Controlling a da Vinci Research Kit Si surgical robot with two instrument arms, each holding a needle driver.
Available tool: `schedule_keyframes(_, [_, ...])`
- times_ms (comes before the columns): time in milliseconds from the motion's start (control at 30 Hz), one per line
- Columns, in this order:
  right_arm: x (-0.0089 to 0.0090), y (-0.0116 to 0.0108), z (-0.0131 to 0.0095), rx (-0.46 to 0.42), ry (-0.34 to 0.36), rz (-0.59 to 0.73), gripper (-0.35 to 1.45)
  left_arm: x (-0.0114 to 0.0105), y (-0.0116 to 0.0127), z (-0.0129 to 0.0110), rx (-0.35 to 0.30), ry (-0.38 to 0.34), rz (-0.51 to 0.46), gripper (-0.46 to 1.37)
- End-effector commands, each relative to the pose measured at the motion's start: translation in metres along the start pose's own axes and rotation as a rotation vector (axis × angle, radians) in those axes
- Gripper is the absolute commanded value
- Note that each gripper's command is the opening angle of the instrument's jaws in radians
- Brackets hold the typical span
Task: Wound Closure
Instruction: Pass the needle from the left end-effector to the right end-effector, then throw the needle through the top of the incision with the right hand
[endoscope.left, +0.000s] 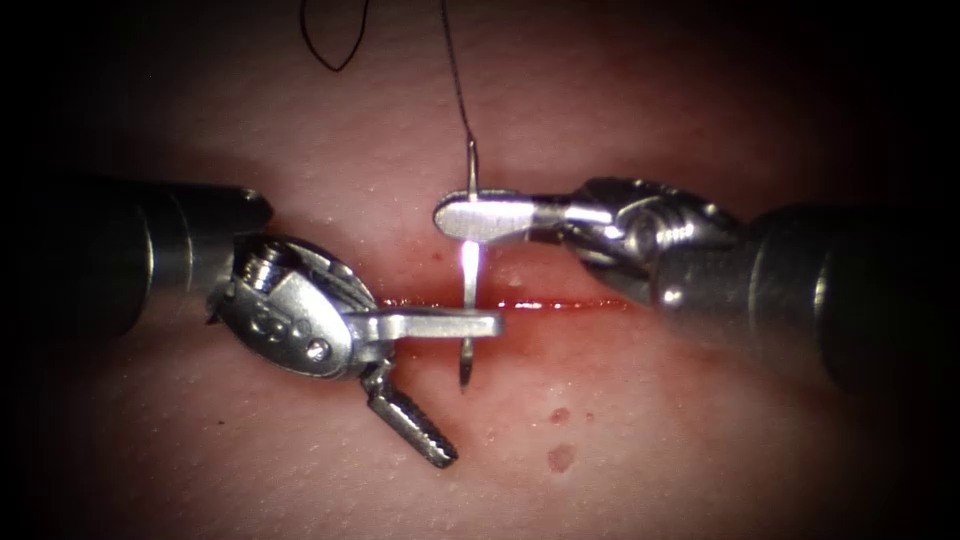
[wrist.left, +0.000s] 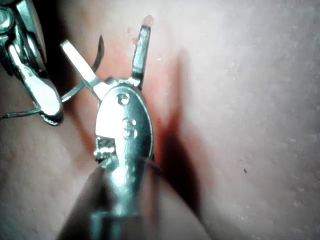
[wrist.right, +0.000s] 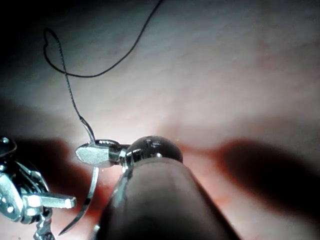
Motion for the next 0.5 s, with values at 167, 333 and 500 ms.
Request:
schedule_keyframes(167, [0.0003,-0.0001,-0.0003,-0.013,0.004,0.011,-0.35,0.0003,0.0000,-0.0005,0.015,-0.020,-0.003,0.75])
schedule_keyframes(333, [0.0005,-0.0002,-0.0006,-0.036,0.016,-0.027,-0.35,0.0002,-0.0002,-0.0013,0.053,-0.064,-0.015,0.72])
schedule_keyframes(500, [0.0008,-0.0001,-0.0011,-0.052,0.026,-0.044,-0.35,0.0000,-0.0001,-0.0024,0.094,-0.084,-0.021,0.70])
